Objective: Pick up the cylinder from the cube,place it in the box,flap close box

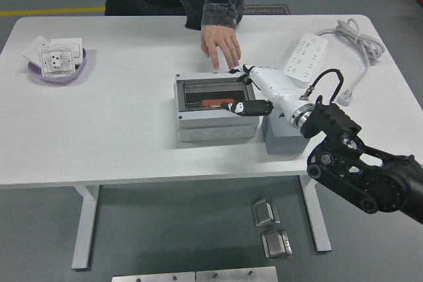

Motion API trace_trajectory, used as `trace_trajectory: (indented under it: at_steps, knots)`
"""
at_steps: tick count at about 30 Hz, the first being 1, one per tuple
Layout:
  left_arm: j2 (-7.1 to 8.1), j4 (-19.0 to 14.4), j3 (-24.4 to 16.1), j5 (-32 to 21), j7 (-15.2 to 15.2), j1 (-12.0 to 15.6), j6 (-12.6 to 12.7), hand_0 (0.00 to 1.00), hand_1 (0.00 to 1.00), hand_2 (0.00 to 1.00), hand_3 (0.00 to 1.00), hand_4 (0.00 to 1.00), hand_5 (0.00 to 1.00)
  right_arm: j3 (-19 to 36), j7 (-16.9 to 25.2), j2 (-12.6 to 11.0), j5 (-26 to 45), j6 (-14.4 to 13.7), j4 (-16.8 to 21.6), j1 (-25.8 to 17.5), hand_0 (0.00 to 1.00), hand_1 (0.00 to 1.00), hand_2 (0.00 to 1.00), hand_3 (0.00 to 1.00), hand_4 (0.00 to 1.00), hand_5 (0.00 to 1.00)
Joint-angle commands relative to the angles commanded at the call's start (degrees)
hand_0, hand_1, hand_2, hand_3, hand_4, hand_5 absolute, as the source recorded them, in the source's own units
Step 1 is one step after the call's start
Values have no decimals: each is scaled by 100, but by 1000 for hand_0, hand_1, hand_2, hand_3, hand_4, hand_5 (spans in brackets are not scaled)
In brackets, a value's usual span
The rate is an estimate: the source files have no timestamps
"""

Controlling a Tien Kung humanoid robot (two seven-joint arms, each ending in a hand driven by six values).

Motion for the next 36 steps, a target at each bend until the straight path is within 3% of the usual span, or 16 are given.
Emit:
trace_trajectory:
  at_steps: [4,7,14,15,23,26,27,36]
  knots:
    - [-12,0,-75,88,5,34,-5,621,571,542,582,411,83,812,-51,-130,-396,120,432,-496,602,624,697,844,922,615]
    - [-44,0,-72,84,-7,61,0,621,571,542,582,411,83,1449,280,57,-210,-175,570,-921,602,624,697,844,922,615]
    - [-92,0,-13,11,-42,82,12,621,569,542,582,411,81,2929,1536,663,1011,-933,220,-1877,593,615,681,807,925,629]
    - [-92,0,-7,-2,-45,80,13,622,568,541,582,411,84,3137,1737,700,1219,-973,169,-2009,600,615,664,754,928,632]
    - [-98,0,35,-88,-70,67,25,621,568,541,582,412,83,4332,2874,815,2414,-1005,-40,-2702,635,646,677,760,928,613]
    - [-75,0,27,-77,-74,61,26,621,568,541,582,412,83,4610,3000,851,2585,-1002,-58,-2782,635,646,677,760,928,613]
    - [-64,0,27,-83,-77,54,30,624,568,541,582,413,84,4666,3007,857,2599,-1002,-59,-2798,711,685,705,780,942,603]
    - [27,0,27,-143,-78,-39,62,622,568,541,582,414,84,4963,2965,887,2567,-1017,-48,-2850,716,685,705,780,938,596]
